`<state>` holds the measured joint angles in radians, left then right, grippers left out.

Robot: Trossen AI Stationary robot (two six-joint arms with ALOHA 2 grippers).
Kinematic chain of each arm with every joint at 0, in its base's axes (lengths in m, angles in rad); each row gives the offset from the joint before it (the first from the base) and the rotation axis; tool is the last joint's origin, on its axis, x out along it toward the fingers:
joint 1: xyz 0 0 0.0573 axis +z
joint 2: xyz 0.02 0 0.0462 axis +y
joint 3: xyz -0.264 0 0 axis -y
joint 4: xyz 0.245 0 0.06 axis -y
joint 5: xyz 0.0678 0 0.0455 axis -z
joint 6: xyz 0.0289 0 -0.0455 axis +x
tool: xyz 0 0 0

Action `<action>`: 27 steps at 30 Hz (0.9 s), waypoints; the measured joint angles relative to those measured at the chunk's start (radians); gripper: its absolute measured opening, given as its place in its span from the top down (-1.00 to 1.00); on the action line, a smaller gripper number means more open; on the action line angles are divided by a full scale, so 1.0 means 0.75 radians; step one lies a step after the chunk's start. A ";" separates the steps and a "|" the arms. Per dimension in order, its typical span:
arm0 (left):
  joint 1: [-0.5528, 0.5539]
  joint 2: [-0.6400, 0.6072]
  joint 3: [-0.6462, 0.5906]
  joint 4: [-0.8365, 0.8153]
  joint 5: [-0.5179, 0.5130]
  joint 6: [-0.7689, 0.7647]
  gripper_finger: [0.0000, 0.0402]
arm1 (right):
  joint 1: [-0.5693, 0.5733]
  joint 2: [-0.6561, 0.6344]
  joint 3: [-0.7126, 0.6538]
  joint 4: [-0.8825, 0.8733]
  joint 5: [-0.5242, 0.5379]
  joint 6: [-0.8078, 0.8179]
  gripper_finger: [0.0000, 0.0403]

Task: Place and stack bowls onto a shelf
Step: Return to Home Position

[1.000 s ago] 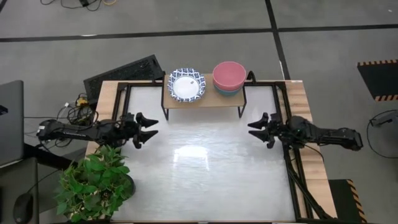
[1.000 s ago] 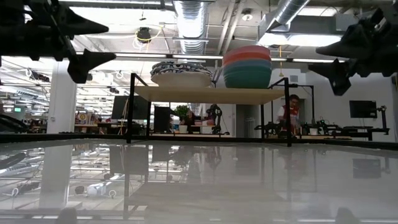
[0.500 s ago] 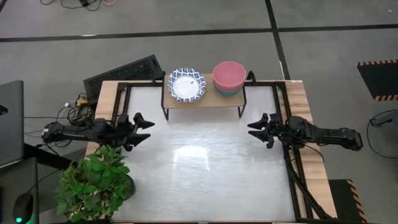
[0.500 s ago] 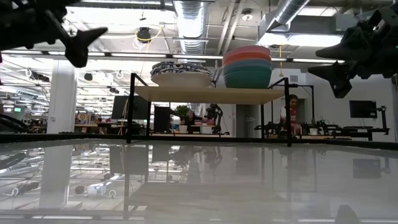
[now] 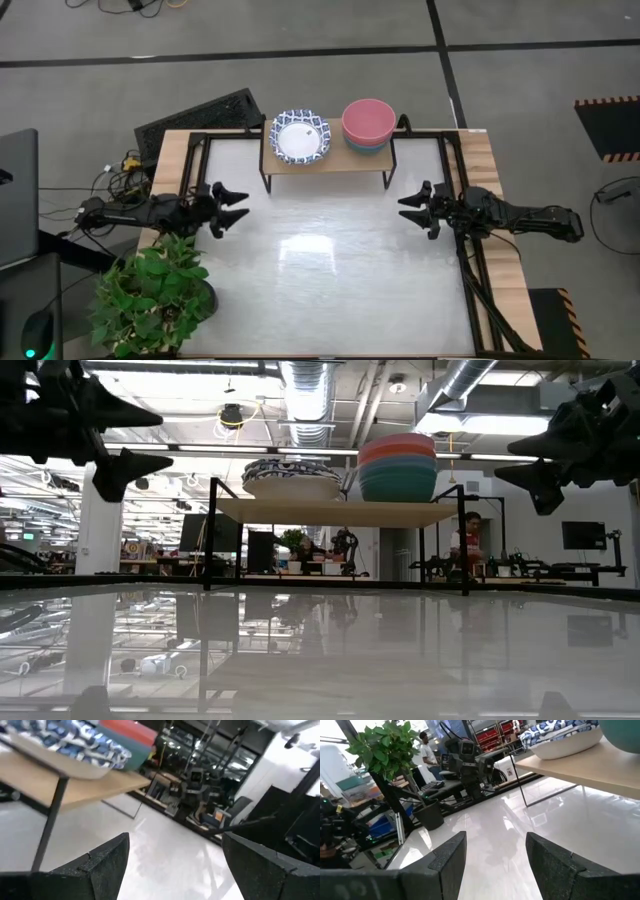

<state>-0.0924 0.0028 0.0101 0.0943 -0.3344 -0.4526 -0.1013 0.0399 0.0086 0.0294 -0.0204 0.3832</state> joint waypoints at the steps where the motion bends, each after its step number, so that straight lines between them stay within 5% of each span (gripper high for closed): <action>1: 0.000 0.000 0.000 0.010 0.016 0.010 -0.50 | 0.000 0.000 0.000 -0.003 0.000 0.000 -0.14; 9: 0.001 0.001 -0.001 -0.044 0.192 -0.011 -0.50 | 0.001 0.001 0.000 -0.024 0.006 -0.101 -0.14; 14: 0.000 0.005 0.000 -0.070 0.334 0.147 -0.50 | 0.001 0.010 0.000 -0.026 0.007 -0.199 -0.14; 19: 0.001 0.010 0.000 -0.064 0.297 0.120 -0.50 | 0.002 0.011 0.000 -0.027 0.006 -0.233 -0.14; 23: -0.014 0.010 0.000 0.021 0.647 0.413 -0.50 | 0.002 0.010 0.000 -0.025 0.000 -0.275 -0.14; 27: -0.019 0.009 0.000 0.071 0.754 0.605 -0.50 | 0.002 0.010 -0.001 -0.023 -0.007 -0.301 -0.14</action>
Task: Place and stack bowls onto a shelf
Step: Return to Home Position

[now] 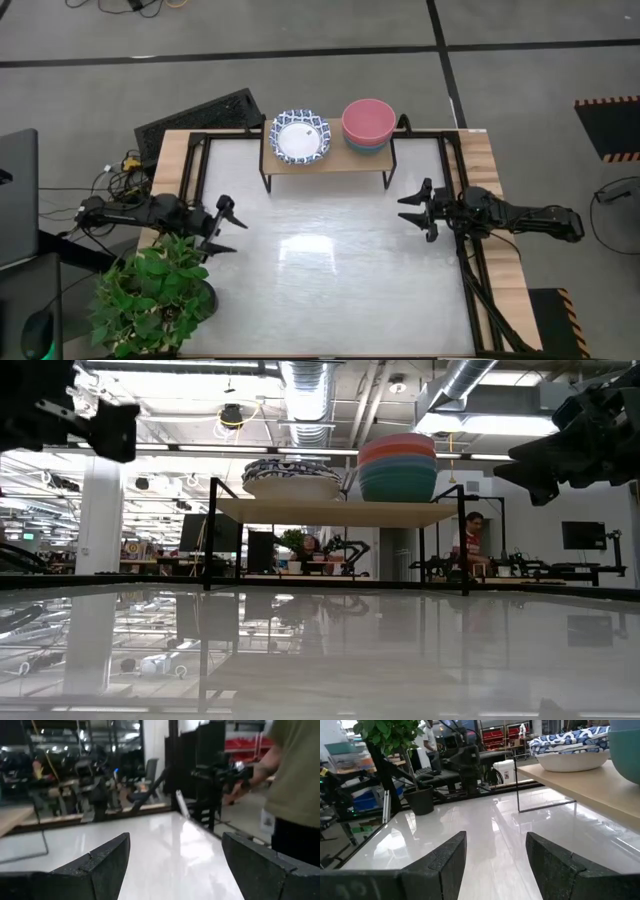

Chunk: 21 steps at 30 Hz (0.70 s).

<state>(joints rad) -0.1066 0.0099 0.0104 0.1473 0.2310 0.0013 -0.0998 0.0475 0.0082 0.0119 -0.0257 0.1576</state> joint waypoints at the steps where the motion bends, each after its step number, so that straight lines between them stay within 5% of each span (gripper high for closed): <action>1: 0.001 0.001 0.000 -0.020 -0.010 0.004 -0.50 | 0.000 0.000 0.000 0.000 -0.002 -0.002 -0.14; 6: 0.001 0.001 -0.003 -0.091 -0.117 -0.014 -0.50 | 0.000 0.000 -0.001 0.000 -0.008 -0.033 -0.14; 14: 0.001 0.001 -0.004 -0.099 -0.051 0.007 -0.50 | 0.000 0.000 -0.001 0.000 -0.014 -0.048 -0.14; 21: 0.001 0.001 -0.004 -0.032 -0.246 -0.003 -0.50 | 0.000 0.000 -0.001 0.000 -0.014 -0.047 -0.14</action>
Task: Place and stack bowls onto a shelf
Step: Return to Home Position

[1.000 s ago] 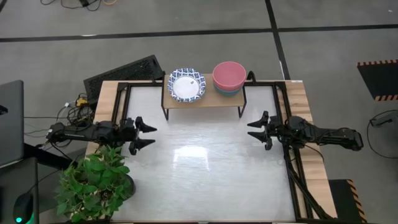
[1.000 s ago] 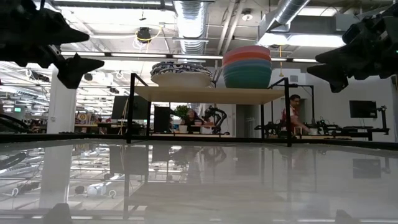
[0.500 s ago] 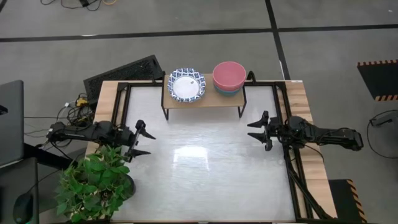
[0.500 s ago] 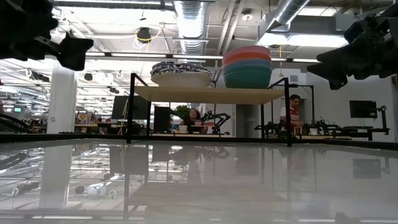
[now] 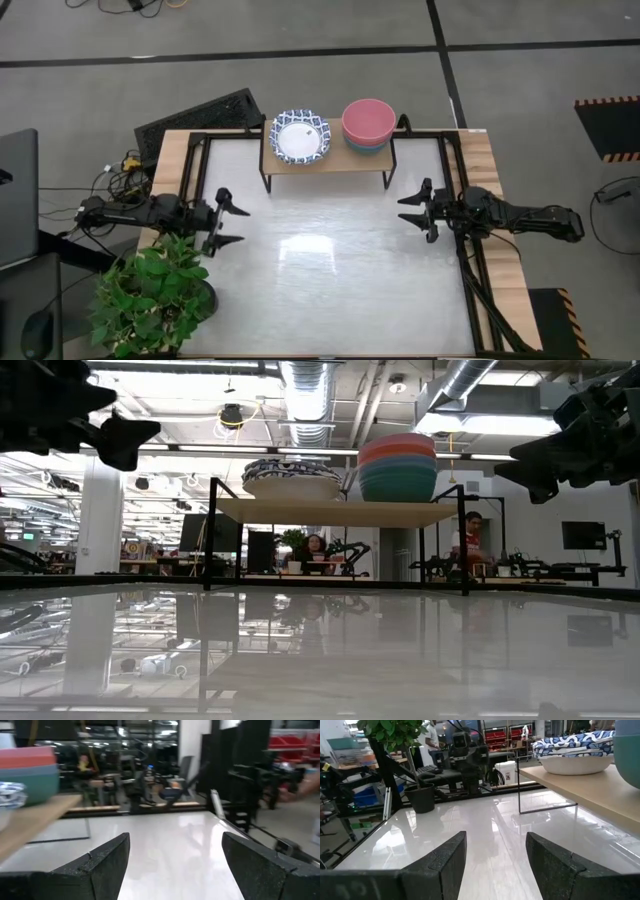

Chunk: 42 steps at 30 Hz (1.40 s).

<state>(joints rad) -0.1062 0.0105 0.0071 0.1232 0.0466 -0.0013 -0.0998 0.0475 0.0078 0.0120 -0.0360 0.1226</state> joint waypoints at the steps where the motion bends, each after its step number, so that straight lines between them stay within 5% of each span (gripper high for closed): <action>1: 0.000 0.000 0.000 0.003 -0.026 0.000 -0.50 | 0.000 0.000 0.000 0.000 0.000 0.000 -0.14; 7: 0.000 0.000 -0.001 -0.001 -0.116 0.028 -0.50 | 0.000 0.000 0.000 0.000 -0.001 0.000 -0.14; 42: 0.000 0.006 -0.001 -0.117 -0.107 -0.028 -0.50 | 0.000 0.000 0.000 0.000 -0.001 0.001 -0.14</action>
